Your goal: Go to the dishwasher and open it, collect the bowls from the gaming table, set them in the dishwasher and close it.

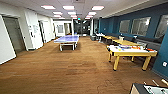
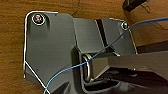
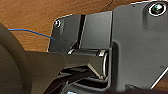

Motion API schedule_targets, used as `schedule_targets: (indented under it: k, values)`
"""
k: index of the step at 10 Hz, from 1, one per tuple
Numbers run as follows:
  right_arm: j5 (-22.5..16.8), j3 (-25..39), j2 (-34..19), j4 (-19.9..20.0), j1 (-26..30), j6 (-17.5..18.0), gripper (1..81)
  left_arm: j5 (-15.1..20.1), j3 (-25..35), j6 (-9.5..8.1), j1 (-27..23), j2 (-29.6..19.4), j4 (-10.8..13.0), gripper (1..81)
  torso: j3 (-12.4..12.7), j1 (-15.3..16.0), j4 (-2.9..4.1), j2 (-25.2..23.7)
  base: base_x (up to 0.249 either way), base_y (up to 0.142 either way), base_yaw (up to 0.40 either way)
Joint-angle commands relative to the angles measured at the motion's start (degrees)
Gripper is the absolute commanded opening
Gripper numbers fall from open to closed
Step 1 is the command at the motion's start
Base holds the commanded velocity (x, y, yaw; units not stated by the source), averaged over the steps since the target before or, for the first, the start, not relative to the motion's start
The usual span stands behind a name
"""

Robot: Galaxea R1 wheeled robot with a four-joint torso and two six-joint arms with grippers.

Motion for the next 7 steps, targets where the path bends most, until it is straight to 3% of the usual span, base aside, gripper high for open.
schedule_targets:
  k: [1, 7]
  values:
    - [-2.34, 0.71, -0.1, -0.37, 2.84, -0.11, 81.1, 2.61, 0.23, 0.08, -2.33, -0.19, 0.25, 81.1, 0.0, 0.03, 0.0, 0.0, 0.196, 0.0, 0.0]
    - [-2.34, 0.62, -0.1, -0.72, 2.84, -0.11, 81.1, 2.61, 0.23, 0.08, -2.25, -0.19, 0.34, 81.1, 0.0, 0.03, 0.0, 0.0, 0.213, 0.0, 0.0]
